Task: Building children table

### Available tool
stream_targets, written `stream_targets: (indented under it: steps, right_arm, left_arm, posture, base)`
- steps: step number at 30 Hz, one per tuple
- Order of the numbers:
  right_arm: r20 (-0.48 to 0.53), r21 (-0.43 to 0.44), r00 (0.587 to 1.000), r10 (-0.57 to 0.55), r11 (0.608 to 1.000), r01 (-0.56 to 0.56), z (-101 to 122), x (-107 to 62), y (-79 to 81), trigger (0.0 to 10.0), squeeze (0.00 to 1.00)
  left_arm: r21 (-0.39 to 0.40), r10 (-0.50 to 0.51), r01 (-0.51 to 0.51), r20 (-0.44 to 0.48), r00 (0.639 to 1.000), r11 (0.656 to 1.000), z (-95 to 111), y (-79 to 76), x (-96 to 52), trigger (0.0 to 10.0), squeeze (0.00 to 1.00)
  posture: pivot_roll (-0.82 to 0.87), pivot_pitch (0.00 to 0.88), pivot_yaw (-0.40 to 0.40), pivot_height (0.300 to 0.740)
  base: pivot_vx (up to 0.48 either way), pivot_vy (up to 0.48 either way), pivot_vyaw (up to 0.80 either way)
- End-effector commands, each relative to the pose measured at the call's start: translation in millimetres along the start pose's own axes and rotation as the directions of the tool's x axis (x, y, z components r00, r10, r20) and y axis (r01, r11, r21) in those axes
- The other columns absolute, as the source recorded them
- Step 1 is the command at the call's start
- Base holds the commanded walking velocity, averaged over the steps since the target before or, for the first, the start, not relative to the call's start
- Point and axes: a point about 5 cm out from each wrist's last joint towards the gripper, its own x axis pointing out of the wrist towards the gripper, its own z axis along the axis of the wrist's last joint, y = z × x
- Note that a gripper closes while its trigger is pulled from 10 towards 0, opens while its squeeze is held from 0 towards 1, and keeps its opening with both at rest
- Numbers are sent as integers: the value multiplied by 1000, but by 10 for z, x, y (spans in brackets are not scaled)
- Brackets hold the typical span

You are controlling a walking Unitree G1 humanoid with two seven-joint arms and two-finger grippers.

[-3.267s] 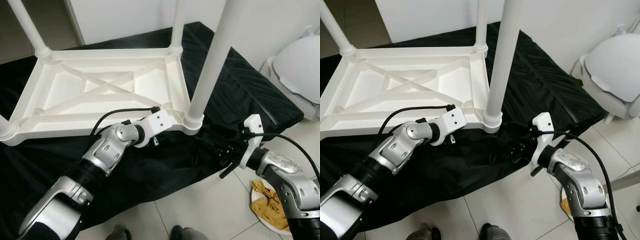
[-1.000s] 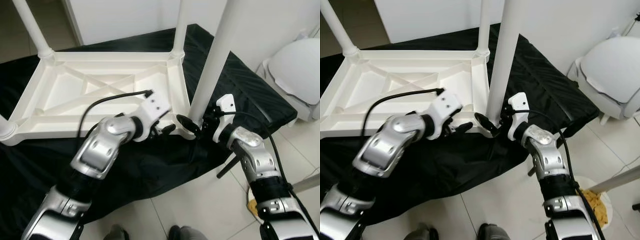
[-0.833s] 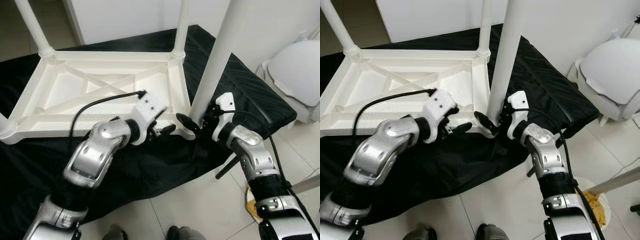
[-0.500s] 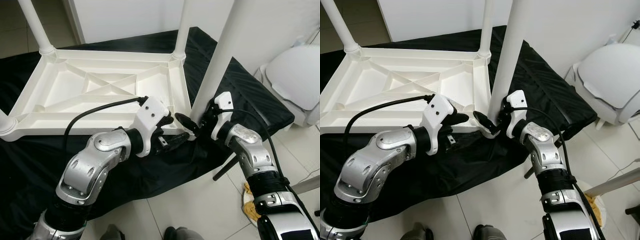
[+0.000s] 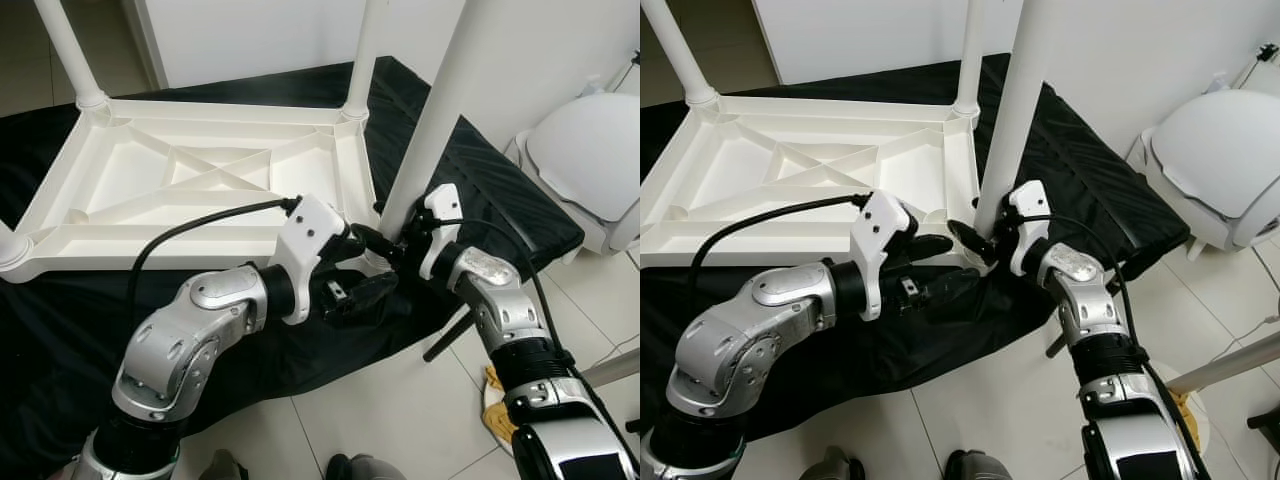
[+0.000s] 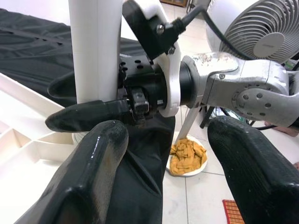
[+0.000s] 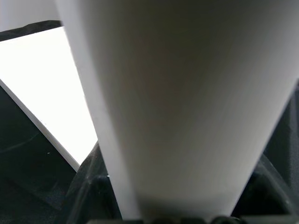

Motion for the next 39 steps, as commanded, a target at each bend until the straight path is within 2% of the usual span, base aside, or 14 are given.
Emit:
stream_targets:
  steps: [1,12,17,20,21,23,25,26,27,29,30,32,35,39]
  right_arm:
    - [-26,-2,1000,1,1000,-1,-71,-15,18,0,0]
    - [-40,6,986,-159,987,160,-115,-37,-26,0,0]
    - [-14,48,966,-259,964,260,-95,9,50,0,0]
    - [-9,100,926,-377,921,376,-87,50,106,0,0]
    - [-9,100,926,-377,921,376,-87,50,106,0,0]
    - [-11,163,859,-511,847,506,-85,97,213,0,0]
    - [-11,163,859,-511,847,506,-85,97,213,0,0]
    - [-16,175,830,-558,816,551,-89,111,262,0,0]
    - [-16,175,830,-558,816,551,-89,111,262,0,0]
    - [-40,184,777,-628,760,623,-111,135,345,0,0]
    - [-40,184,777,-628,760,623,-111,135,345,0,0]
    - [-61,193,729,-682,709,679,-132,153,376,0,0]
    - [-76,204,705,-705,681,703,-140,171,392,0,0]
    - [-91,233,700,-709,668,707,-135,183,413,0,0]
  left_arm:
    - [-1,-18,18,-9,1000,1000,-9,-34,-1,10000,0]
    - [0,-27,27,-16,1000,1000,-2,-64,7,10000,0]
    - [0,-18,18,-18,1000,1000,-3,-60,9,10000,0]
    - [-1,-16,16,-18,1000,1000,-6,-63,10,10000,0]
    - [-1,-16,16,-18,1000,1000,-6,-63,10,10000,0]
    - [-1,-22,22,-19,1000,1000,-10,-70,17,10000,0]
    - [-1,-22,22,-19,1000,1000,-10,-70,17,10000,0]
    - [-1,-25,25,-18,1000,1000,-11,-73,20,10000,0]
    - [-1,-25,25,-18,1000,1000,-11,-73,20,10000,0]
    - [-4,-31,31,-19,999,1000,-17,-75,30,10000,0]
    - [-4,-31,31,-19,999,1000,-17,-75,30,10000,0]
    - [-6,-42,42,-18,999,999,-20,-81,40,10000,0]
    - [-8,-50,50,-18,999,999,-21,-85,51,10000,0]
    - [-9,-53,53,-20,998,999,-22,-86,59,10000,0]
  posture:
    - [-28,66,-62,740]
    - [-25,60,-67,740]
    - [-22,52,-73,740]
    - [-22,46,-75,740]
    - [-22,46,-75,740]
    - [-25,36,-77,740]
    - [-25,36,-77,740]
    - [-27,34,-76,740]
    - [-27,34,-76,740]
    - [-35,27,-71,740]
    - [-35,27,-71,740]
    - [-39,22,-67,740]
    - [-37,17,-66,740]
    - [-38,13,-62,740]
  base:
    - [0,0,0]
    - [0,0,0]
    - [0,0,0]
    - [0,0,0]
    - [0,0,0]
    - [0,0,0]
    - [0,0,0]
    - [0,0,0]
    - [0,0,0]
    - [0,0,0]
    - [0,0,0]
    - [0,0,0]
    - [0,0,0]
    - [0,0,0]
